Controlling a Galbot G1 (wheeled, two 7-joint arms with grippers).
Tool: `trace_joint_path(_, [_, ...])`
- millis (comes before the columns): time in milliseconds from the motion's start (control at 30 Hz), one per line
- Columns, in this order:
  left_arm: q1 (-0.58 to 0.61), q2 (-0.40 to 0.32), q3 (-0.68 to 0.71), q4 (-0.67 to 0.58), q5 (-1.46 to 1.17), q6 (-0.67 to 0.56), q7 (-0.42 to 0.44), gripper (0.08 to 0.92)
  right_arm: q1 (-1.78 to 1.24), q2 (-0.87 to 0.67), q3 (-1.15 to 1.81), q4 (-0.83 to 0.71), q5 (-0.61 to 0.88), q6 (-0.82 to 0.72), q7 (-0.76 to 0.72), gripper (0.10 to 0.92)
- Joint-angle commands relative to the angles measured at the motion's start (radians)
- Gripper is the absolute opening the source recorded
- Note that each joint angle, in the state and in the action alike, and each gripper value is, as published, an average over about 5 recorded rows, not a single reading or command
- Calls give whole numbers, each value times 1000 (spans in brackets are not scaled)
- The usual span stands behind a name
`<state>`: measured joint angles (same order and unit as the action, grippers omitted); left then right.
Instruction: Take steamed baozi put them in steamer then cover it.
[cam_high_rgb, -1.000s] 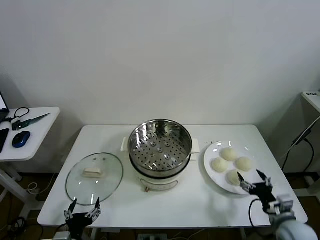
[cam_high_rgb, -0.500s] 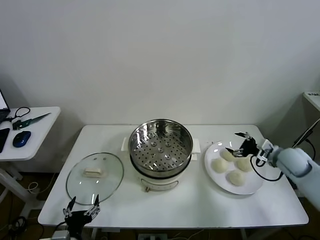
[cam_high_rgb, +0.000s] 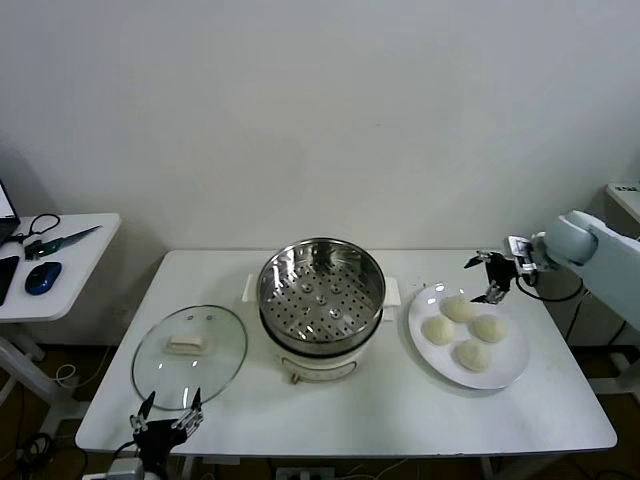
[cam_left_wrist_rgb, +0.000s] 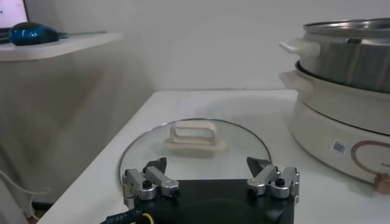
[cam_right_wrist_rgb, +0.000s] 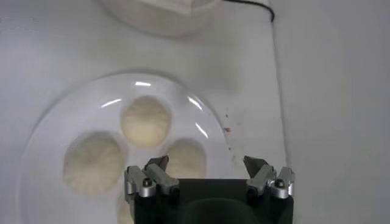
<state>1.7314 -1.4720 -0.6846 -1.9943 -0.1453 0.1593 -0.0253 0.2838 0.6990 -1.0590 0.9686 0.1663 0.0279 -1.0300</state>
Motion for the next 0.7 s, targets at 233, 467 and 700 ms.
trace_joint_path(233, [4, -2, 0, 6, 1, -2, 0, 823, 18, 152, -109, -169, -47, 5, -87, 823])
trace_joint_path(467, [14, -8, 7, 7, 5, -4, 0, 823, -96, 186, -9, -222, -88, -4, -67, 823])
trace_joint_path(700, [14, -9, 10, 13, 9, -6, 0, 823, -157, 227, 82, -314, -134, 2, -46, 823])
